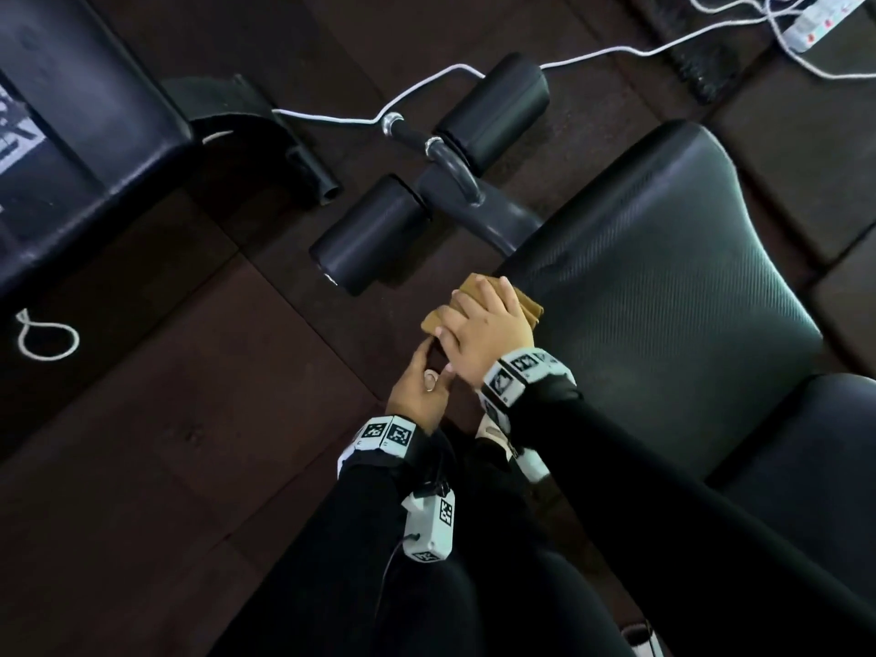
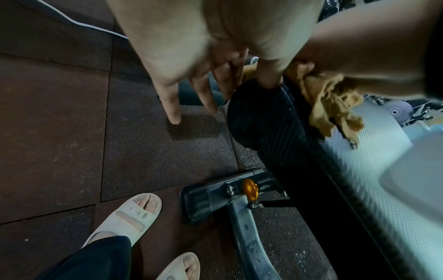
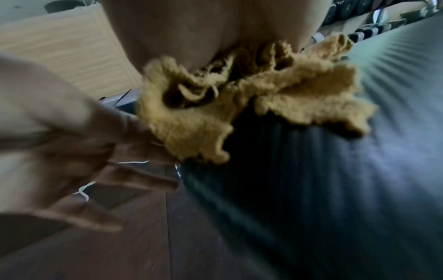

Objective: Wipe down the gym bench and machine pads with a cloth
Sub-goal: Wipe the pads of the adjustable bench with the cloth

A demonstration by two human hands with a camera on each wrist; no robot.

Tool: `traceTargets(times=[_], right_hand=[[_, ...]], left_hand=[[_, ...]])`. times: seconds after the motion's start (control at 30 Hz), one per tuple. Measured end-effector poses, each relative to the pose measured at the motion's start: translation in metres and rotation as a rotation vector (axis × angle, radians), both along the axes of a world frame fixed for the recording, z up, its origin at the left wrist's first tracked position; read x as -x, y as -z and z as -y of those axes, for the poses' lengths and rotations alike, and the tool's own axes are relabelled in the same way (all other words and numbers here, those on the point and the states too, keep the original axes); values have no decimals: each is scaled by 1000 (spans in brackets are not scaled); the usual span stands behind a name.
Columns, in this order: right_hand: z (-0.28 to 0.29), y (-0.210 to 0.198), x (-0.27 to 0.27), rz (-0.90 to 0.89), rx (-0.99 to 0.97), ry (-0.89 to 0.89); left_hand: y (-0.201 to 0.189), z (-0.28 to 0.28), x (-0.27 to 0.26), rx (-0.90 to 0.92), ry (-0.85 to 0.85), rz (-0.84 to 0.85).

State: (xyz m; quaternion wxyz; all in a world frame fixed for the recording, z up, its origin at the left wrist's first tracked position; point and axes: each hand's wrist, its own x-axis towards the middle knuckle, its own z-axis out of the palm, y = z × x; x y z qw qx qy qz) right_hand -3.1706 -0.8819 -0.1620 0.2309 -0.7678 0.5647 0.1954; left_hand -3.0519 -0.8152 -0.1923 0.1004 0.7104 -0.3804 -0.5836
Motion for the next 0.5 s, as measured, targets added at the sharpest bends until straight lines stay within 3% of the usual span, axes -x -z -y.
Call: traceTargets(times=[0.2,0.37,0.5], right_hand=[[-51,-18,21,150,133,78],[0,-2,10,56,18,39],[32,12,6,-78,-90,-13]], left_hand=[[-4,3,2,-38,3,26],[-10,6,2,-28,18,29],[-13,9,3,-76,-71,-73]])
